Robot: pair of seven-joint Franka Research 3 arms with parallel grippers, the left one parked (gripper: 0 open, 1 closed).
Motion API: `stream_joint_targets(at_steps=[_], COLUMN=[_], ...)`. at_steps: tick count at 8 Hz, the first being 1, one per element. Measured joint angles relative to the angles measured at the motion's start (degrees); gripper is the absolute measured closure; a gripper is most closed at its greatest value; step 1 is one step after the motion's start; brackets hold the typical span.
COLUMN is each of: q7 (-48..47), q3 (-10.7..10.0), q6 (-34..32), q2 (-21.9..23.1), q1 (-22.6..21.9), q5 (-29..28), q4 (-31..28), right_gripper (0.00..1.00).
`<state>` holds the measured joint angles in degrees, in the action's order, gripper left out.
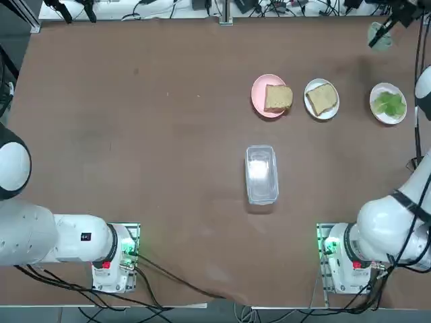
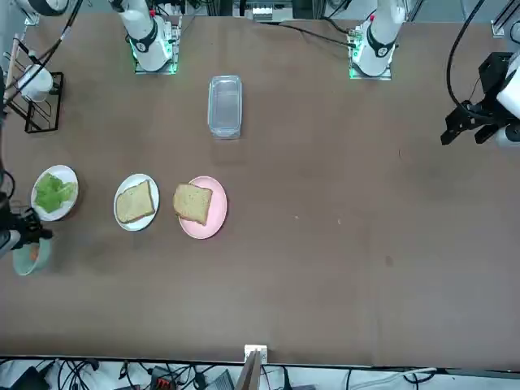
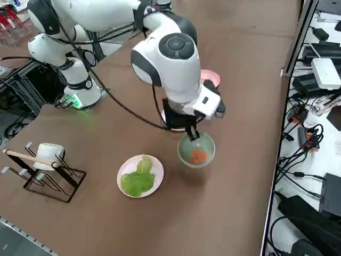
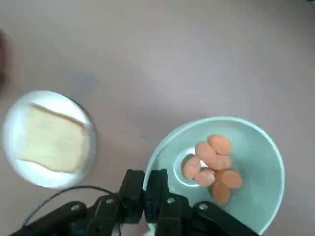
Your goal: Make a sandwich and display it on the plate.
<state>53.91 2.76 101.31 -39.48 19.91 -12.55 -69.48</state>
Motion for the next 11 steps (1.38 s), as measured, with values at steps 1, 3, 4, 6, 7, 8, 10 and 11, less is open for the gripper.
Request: stream_joint_targets(at_steps=[1, 3, 4, 6, 7, 8, 10, 11], q7=[-2.75, -4.88, -5.03, -5.05, -5.12, -5.51, -5.97, -6.0], q3=[0.38, 0.51, 0.63, 1.07, 1.19, 1.29, 1.42, 1.42], q6=[-3.17, -4.74, -4.77, -4.7, -4.04, -2.72, -1.43, -1.38], q2=[0.75, 2.32, 3.32, 5.97, 7.7, 9.52, 11.59, 11.69], q1=[-0.07, -0.07, -0.09, -0.81, -2.1, -3.69, -6.33, -6.82], q5=[-6.05, -14.45, -17.58, -21.82, -22.5, -23.1, -23.86, -24.5], q4=[-0.95, -6.31, -9.85, -16.62, -19.47, -22.43, -26.87, -28.14], right_gripper=[0.96, 0.96, 0.96, 0.96, 0.96, 0.96, 0.96, 0.96])
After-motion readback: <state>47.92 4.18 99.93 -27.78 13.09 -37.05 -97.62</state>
